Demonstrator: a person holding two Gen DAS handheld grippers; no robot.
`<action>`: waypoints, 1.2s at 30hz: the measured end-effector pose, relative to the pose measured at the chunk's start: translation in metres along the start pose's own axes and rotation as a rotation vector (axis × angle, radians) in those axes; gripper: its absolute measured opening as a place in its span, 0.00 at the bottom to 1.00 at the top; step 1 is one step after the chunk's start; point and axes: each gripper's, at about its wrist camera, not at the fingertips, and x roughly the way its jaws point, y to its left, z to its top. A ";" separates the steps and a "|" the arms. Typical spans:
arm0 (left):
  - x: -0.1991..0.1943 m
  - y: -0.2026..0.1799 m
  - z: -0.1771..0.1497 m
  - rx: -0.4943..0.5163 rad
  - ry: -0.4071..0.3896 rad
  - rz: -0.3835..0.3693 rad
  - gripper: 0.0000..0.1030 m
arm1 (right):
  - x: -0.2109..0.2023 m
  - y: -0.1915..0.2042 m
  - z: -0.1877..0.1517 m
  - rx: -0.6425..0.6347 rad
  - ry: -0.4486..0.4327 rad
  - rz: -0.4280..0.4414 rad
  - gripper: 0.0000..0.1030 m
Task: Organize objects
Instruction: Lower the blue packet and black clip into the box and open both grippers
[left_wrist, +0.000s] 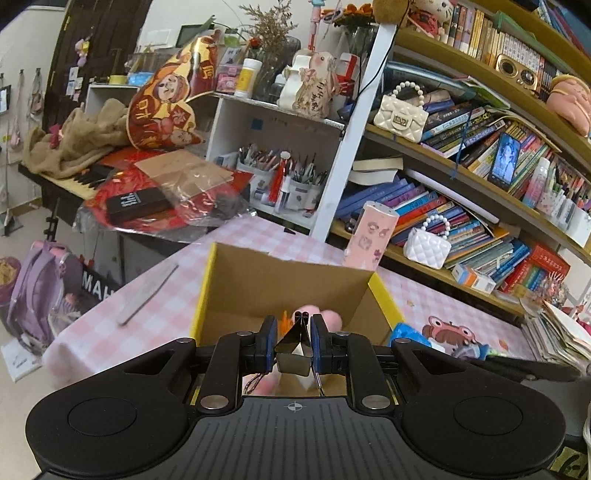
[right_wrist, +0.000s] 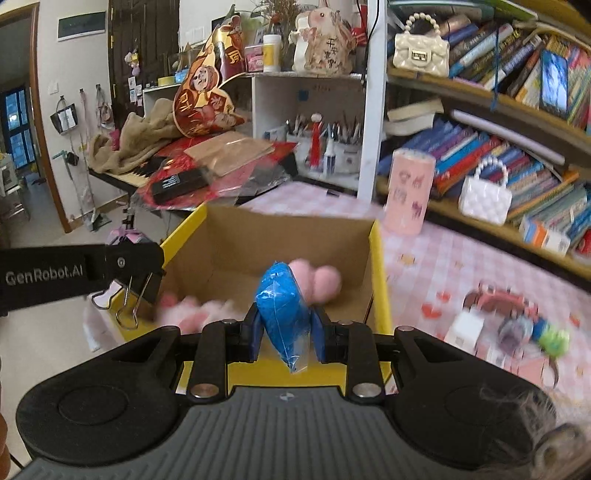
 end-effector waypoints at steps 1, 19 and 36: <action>0.008 -0.001 0.002 0.001 0.006 0.001 0.17 | 0.009 -0.004 0.004 -0.008 0.005 -0.007 0.25; 0.109 -0.004 -0.010 0.055 0.196 0.058 0.17 | 0.118 -0.012 0.000 -0.150 0.244 0.047 0.25; 0.106 -0.004 -0.006 0.075 0.177 0.078 0.27 | 0.125 -0.012 0.002 -0.140 0.219 0.057 0.38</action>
